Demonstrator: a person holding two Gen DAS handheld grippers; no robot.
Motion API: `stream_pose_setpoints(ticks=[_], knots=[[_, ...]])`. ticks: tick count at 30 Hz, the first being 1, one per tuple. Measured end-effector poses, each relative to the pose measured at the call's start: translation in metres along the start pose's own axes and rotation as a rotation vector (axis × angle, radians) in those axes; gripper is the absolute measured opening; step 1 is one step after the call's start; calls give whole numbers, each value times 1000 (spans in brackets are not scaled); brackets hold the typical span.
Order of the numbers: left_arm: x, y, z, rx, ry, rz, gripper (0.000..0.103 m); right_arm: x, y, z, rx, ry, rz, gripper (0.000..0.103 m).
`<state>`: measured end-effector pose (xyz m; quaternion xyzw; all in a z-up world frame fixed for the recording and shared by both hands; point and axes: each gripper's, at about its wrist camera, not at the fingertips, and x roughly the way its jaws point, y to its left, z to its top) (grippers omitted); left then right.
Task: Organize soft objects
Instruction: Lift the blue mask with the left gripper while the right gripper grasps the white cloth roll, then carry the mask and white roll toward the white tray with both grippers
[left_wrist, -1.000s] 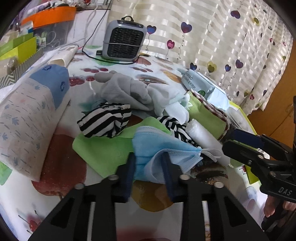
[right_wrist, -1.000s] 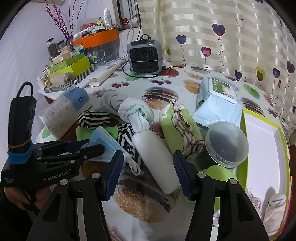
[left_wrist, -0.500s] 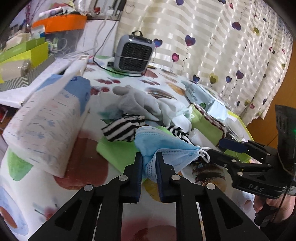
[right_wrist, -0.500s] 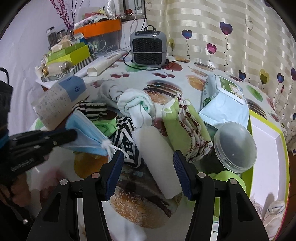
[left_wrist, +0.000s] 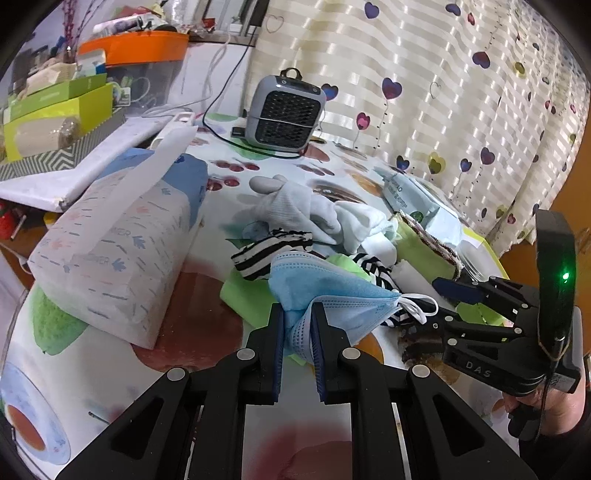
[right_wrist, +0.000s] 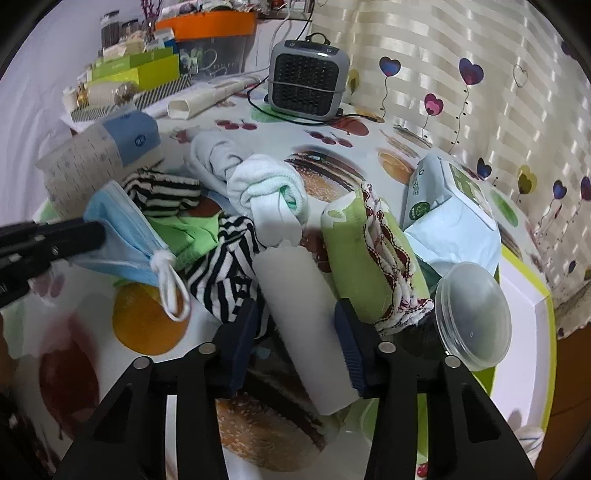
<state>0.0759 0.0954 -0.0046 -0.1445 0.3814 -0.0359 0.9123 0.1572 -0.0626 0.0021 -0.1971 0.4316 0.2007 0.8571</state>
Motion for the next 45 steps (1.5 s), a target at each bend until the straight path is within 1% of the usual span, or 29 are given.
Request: stream_pose_setpoints(ticks=[2,4,5,8,11,16,22,28,38,45], knots=[[0,0,0,0,1,-2,13,4,4,0,-33,16,-24,39],[-1,1,0,1,2,-5,13,7,8,-1,-72,26,-56,39],[-1,1,0,2,1,-6,13,8,9,-1,-82,27,-63,36],[-2,0,-1,3,1,-10,13,5,6,-1,-71,11,-59,26],[-5,-2,-1,6,-3,-13,13,-3,3,-1,-49,-13,-42,23],[-9,-4,-2,6,-16,-15,13,-18,3,-2,-20,-52,12,22],[-23,-8,-1,13,-38,-9,13,-40,4,-4,17,-106,83,22],[-39,-13,-2,21,-58,-4,13,-56,1,-9,60,-136,134,22],[-64,-30,-1,53,-95,-12,13,-95,4,-13,67,-214,131,22],[-76,-48,1,80,-113,-22,13,-116,-3,-21,92,-256,122,22]])
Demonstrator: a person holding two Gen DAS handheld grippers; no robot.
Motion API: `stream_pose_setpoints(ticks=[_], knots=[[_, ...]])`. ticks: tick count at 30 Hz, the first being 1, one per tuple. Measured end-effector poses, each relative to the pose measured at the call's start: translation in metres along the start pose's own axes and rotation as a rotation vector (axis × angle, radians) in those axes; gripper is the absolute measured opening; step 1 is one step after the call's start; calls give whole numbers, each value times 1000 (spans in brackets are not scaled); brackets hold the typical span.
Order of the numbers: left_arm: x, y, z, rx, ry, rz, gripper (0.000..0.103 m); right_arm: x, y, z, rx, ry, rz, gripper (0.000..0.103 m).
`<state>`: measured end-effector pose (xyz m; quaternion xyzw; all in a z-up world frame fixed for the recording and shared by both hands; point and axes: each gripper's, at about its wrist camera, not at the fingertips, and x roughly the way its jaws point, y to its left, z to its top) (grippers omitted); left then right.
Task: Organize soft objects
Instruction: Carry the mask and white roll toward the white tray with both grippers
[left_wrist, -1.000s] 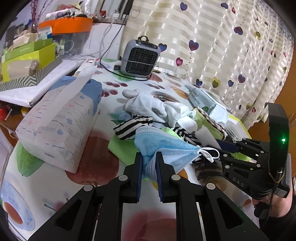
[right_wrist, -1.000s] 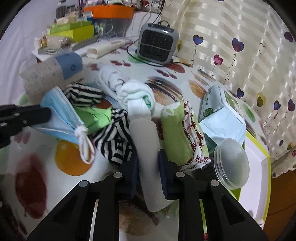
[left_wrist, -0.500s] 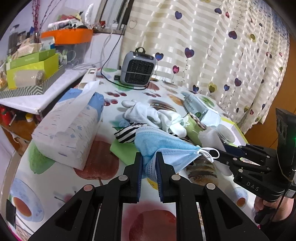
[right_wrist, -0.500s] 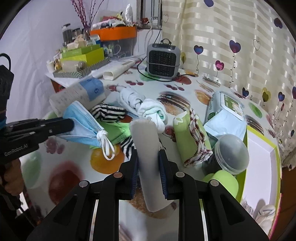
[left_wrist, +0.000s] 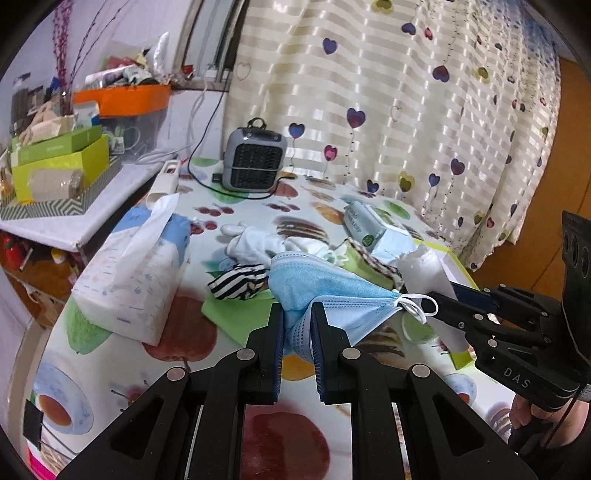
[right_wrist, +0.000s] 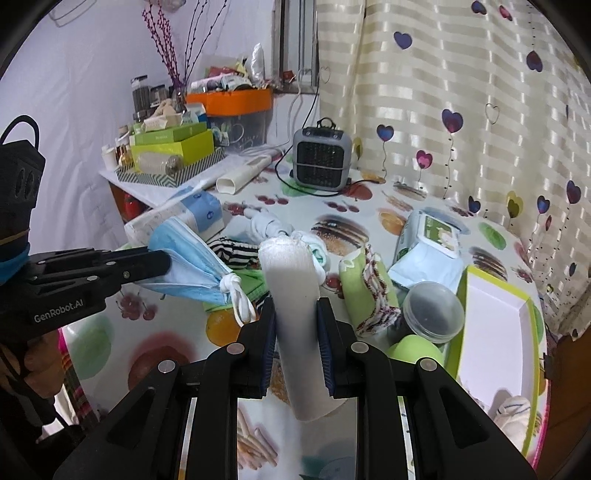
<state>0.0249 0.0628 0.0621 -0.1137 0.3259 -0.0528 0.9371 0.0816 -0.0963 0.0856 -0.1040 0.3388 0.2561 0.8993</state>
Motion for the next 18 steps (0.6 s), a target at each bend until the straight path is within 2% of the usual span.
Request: stream_pose_setpoints(ticks=[18], knots=[[5,-60,5,90,2,-69,13,-38,-39,-16,83,-55,-70,22]])
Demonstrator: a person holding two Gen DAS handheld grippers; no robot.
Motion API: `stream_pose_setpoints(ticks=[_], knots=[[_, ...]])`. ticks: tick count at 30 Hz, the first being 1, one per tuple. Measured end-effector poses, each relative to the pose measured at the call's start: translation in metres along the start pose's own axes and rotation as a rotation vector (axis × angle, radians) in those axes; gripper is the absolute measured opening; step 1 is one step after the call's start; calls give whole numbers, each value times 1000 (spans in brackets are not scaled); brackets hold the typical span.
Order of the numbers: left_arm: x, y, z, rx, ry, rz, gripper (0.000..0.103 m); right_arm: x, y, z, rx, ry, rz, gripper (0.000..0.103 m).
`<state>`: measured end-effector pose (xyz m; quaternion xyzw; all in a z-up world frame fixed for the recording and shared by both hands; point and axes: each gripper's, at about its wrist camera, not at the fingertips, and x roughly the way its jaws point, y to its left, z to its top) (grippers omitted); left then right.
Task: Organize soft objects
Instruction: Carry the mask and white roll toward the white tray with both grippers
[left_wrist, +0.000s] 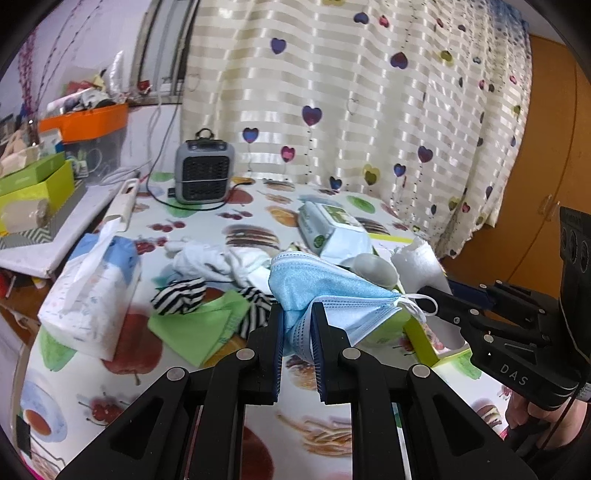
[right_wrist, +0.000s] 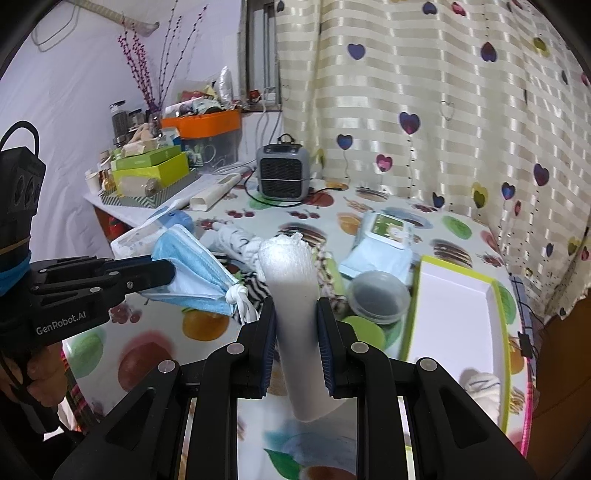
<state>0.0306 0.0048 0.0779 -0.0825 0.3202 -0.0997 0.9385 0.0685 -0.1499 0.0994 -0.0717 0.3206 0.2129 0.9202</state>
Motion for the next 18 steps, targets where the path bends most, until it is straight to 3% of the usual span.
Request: stream_pose_setpoints(ticks=[18], knots=[[30,-45,9,73,35,-80,13,-10,-47,-12,85,0,-79,22]])
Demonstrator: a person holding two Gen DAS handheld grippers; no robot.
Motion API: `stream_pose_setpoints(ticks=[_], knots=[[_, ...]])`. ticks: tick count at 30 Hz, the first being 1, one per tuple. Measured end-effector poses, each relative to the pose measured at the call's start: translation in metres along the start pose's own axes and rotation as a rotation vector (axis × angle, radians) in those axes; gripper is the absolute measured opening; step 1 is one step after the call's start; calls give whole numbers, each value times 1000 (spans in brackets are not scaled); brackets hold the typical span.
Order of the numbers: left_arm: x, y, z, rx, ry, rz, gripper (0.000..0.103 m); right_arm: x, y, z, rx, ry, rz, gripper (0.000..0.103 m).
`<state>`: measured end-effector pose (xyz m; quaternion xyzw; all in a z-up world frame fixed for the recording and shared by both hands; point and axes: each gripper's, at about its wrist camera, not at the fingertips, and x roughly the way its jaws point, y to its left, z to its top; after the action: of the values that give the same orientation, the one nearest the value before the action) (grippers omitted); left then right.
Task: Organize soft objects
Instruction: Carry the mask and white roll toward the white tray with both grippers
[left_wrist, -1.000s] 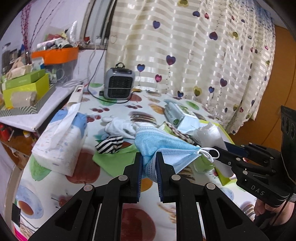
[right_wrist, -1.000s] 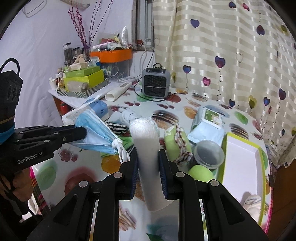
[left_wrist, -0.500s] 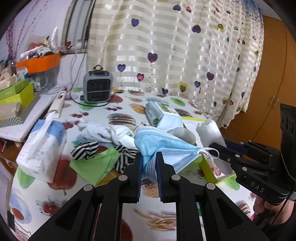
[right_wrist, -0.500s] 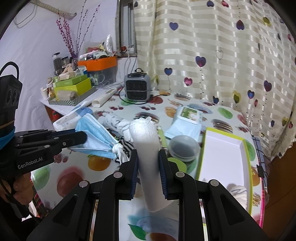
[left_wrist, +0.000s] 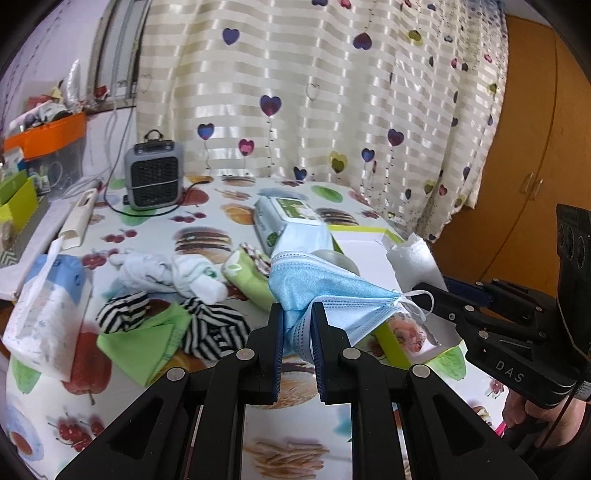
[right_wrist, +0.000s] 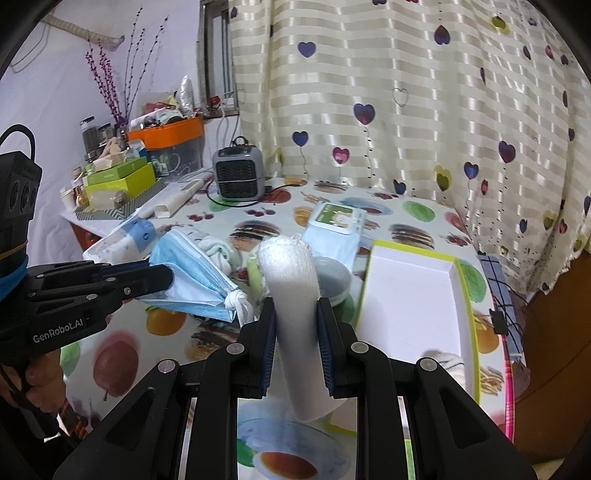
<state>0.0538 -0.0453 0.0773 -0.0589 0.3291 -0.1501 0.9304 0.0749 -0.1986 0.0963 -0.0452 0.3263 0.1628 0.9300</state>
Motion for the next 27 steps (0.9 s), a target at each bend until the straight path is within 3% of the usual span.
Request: stream_pose_setpoints(ticks=[27], knots=[[56,-52,28,88,30,-80,13,12,-77,-22,152,48,-101,22]])
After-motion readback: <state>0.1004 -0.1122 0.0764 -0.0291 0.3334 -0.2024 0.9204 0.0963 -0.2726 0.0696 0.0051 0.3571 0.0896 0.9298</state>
